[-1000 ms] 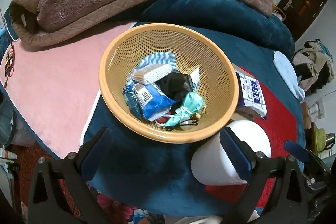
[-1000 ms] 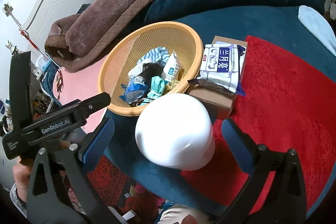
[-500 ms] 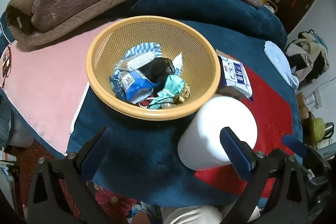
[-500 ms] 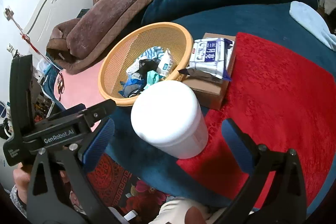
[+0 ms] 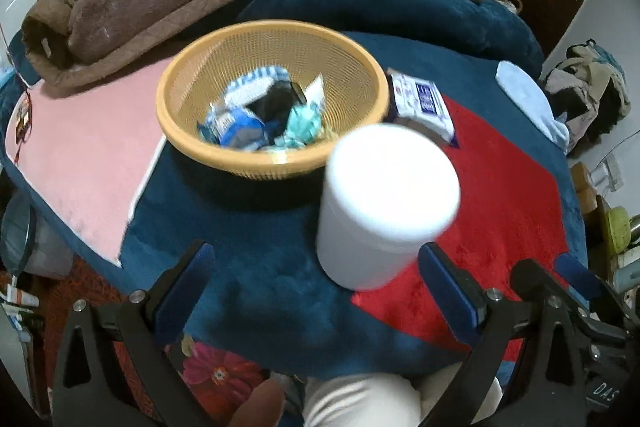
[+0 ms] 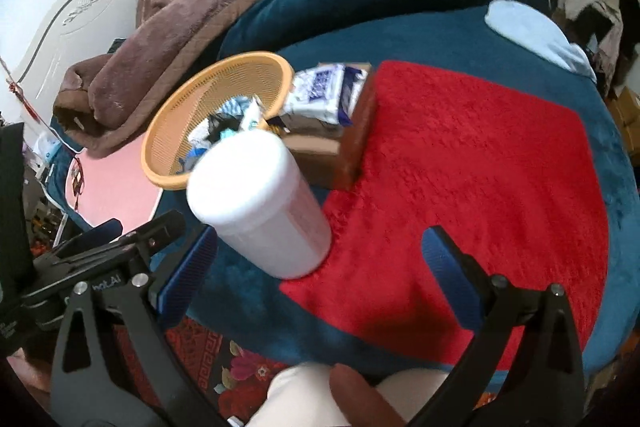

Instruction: Organize soft objects

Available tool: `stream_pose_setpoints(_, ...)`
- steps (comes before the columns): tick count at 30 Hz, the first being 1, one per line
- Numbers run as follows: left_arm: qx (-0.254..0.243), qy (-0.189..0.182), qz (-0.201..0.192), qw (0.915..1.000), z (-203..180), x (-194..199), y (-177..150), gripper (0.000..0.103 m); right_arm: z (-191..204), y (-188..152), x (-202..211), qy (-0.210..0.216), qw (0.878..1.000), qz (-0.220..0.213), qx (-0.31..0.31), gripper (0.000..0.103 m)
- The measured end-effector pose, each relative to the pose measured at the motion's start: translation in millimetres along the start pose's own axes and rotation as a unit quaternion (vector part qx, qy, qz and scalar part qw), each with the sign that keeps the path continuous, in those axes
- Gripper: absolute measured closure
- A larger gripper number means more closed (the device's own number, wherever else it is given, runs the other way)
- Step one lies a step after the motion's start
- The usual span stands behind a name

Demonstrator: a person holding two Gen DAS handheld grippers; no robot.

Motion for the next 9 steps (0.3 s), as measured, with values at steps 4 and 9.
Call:
stream_pose_setpoints(4, -0.010, 0.012, -0.003, 0.9999, -9.3, 3.0, -17.8, 0.001, -14.8, -15.4, 5.6, 0.004, 1.000, 0.006, -0.013, 0.000)
stream_pose_setpoints(9, -0.026, -0.010, 0.006, 0.9996, -32.4, 2.6, -41.5, 0.001, -42.5, -32.6, 19.2, -0.003, 0.999, -0.002, -0.040, 0.000)
Point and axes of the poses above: each gripper's, at about its wrist camera, not at the fingertips, and x roughly against the way its jaws point, z to its left, y to its top, the point moved 8 cm from there along -x, roughly the way its jaws point, and after that the axes turned 1 degree about y, right-handed, at the moved point
